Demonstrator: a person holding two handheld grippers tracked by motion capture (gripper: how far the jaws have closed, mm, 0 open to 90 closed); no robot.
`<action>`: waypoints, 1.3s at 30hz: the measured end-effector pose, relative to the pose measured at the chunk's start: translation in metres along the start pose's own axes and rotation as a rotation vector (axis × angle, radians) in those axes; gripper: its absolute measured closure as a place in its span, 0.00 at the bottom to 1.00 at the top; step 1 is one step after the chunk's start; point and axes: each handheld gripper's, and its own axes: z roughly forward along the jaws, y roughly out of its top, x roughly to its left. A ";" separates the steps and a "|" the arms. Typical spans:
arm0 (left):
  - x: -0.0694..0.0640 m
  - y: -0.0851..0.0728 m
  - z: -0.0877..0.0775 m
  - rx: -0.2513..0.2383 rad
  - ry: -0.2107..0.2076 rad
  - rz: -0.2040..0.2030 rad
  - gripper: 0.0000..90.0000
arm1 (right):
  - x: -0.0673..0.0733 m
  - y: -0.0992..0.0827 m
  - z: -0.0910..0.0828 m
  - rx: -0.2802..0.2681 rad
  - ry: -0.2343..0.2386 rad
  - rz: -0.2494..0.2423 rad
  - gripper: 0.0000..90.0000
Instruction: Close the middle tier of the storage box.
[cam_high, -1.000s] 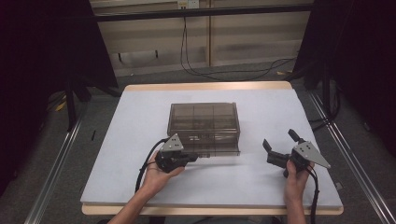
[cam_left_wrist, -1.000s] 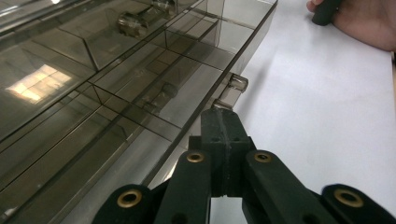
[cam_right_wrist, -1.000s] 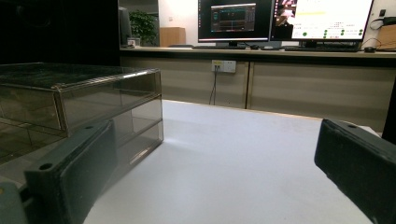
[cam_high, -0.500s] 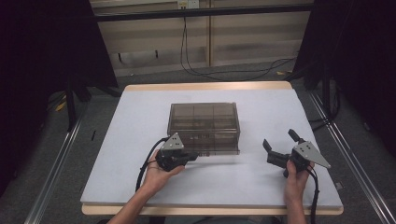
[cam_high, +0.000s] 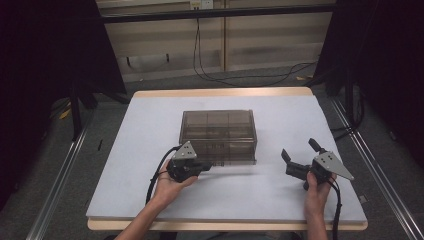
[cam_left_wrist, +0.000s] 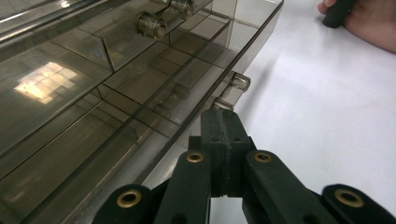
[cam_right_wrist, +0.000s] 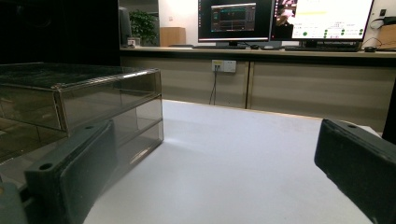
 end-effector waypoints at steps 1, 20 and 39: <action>0.000 0.000 0.000 -0.003 0.002 0.002 1.00 | 0.000 0.000 0.000 0.000 0.004 -0.005 0.00; 0.006 0.007 0.004 -0.023 0.004 -0.015 1.00 | 0.000 0.000 0.000 0.001 -0.002 -0.002 0.00; 0.009 0.009 0.007 -0.030 0.020 -0.025 1.00 | 0.000 0.000 0.000 0.003 0.001 -0.005 0.00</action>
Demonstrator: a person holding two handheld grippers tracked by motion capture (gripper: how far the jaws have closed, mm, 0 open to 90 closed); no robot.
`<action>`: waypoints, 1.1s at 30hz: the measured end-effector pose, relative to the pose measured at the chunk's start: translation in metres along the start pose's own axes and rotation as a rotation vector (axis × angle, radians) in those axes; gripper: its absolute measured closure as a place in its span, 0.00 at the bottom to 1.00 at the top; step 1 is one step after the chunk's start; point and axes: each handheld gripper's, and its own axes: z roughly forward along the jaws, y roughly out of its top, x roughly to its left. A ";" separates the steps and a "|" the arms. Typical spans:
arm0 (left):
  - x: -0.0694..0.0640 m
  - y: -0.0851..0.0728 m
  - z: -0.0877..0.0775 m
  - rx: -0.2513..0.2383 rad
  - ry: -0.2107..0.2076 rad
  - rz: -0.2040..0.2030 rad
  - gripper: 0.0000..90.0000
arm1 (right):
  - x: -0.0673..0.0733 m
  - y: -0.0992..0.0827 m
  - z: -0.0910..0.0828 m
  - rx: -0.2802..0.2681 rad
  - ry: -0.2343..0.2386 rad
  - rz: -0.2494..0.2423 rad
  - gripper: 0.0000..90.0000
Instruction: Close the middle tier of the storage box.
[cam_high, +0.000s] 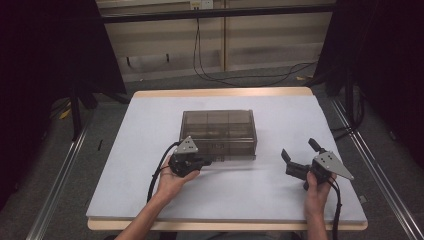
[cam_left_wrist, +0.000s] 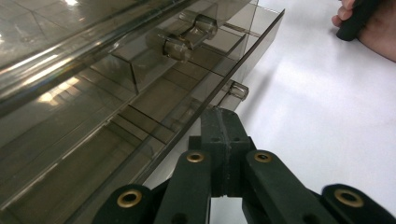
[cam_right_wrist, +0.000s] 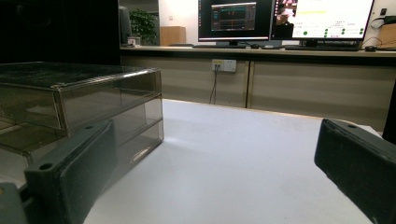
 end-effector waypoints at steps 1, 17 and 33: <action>0.001 0.000 0.000 -0.001 0.002 0.003 1.00 | 0.000 0.000 0.000 0.000 0.000 0.000 0.00; 0.004 0.000 0.002 -0.013 0.006 -0.018 1.00 | -0.001 0.000 0.000 0.007 0.002 0.004 0.00; 0.005 0.001 0.004 -0.010 0.018 -0.023 1.00 | 0.000 0.000 0.000 0.007 -0.003 0.000 0.00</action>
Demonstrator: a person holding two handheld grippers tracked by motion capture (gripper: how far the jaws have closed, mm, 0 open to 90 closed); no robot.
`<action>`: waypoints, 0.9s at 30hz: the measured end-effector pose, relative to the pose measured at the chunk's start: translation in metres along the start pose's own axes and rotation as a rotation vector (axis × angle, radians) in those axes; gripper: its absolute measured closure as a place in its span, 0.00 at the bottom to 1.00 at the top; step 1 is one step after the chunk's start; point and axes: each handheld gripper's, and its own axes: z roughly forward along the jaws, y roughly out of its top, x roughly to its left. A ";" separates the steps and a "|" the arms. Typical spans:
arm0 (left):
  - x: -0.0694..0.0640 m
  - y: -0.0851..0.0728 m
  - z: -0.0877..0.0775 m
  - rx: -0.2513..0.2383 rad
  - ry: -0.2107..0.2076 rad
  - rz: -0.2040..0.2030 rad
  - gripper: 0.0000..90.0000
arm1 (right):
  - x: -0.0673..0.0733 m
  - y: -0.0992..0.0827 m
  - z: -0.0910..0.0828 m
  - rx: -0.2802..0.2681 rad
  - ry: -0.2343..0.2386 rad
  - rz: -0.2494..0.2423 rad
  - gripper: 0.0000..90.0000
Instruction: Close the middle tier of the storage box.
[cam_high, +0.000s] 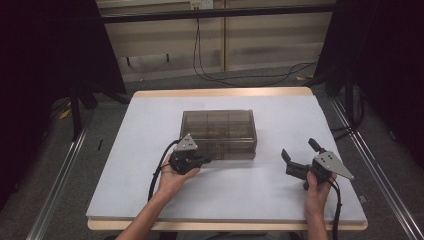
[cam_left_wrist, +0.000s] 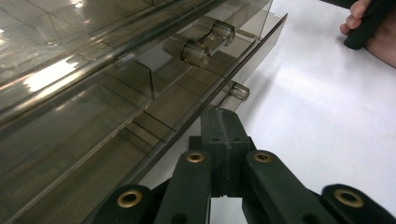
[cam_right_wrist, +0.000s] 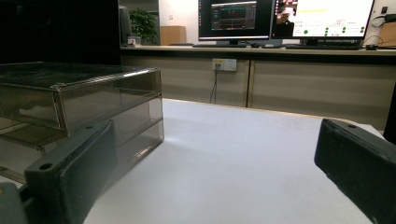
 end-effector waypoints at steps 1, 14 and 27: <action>0.000 0.000 0.000 0.000 0.000 0.000 1.00 | 0.000 0.000 0.000 0.000 0.000 0.000 0.00; 0.004 0.004 0.004 -0.022 0.030 0.005 1.00 | 0.000 0.000 0.000 -0.004 0.007 0.004 0.00; 0.010 -0.001 0.007 -0.015 0.055 -0.012 1.00 | 0.000 0.000 0.000 -0.005 0.000 0.001 0.00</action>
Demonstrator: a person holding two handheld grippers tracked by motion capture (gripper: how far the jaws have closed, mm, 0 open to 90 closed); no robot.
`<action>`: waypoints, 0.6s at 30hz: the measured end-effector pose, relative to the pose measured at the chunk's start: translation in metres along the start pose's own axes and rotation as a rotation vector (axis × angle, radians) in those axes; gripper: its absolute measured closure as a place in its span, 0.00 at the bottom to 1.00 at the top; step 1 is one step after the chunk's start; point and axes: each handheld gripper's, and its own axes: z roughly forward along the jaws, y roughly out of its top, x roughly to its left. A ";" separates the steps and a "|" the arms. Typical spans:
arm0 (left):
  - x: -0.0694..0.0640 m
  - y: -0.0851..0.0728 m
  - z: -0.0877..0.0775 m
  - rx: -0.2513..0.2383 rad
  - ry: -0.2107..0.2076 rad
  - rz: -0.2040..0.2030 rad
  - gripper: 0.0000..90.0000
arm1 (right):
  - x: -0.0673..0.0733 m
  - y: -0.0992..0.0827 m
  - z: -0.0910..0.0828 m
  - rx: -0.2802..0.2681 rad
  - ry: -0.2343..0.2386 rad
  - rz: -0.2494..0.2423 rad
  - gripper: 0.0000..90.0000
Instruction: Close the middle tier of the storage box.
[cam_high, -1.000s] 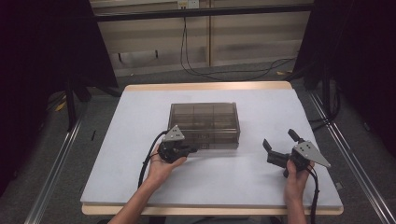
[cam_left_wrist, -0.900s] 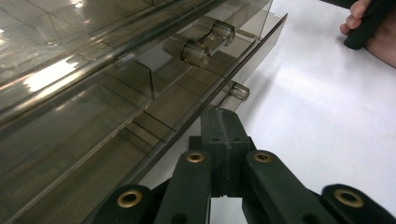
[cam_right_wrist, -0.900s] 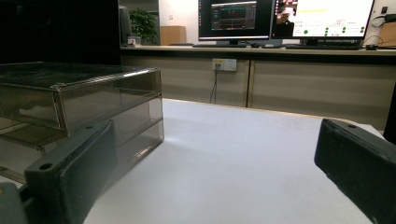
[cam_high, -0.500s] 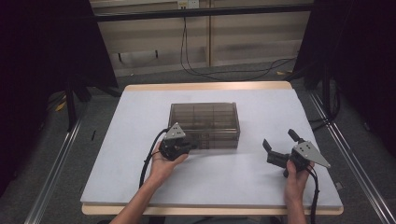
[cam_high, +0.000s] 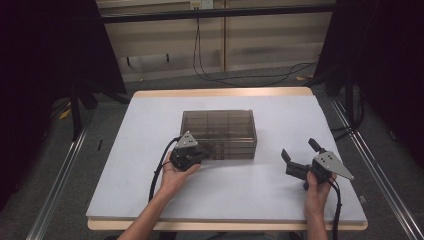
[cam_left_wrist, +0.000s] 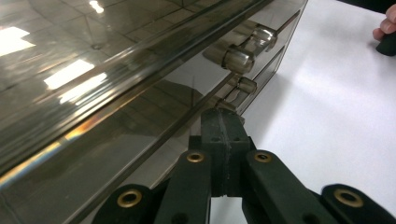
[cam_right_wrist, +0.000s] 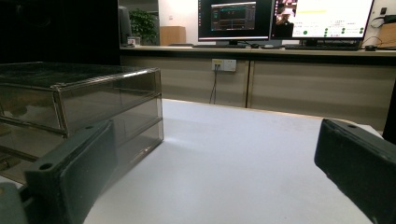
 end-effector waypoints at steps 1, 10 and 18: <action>0.000 0.000 0.000 0.000 0.000 0.000 1.00 | 0.000 0.000 0.000 0.000 0.000 0.000 0.00; 0.002 -0.001 0.002 0.005 -0.018 -0.010 1.00 | 0.000 0.000 0.000 0.001 -0.002 0.000 0.00; -0.001 0.003 -0.007 -0.026 -0.041 -0.026 0.91 | 0.000 0.000 0.000 0.005 -0.001 0.001 0.00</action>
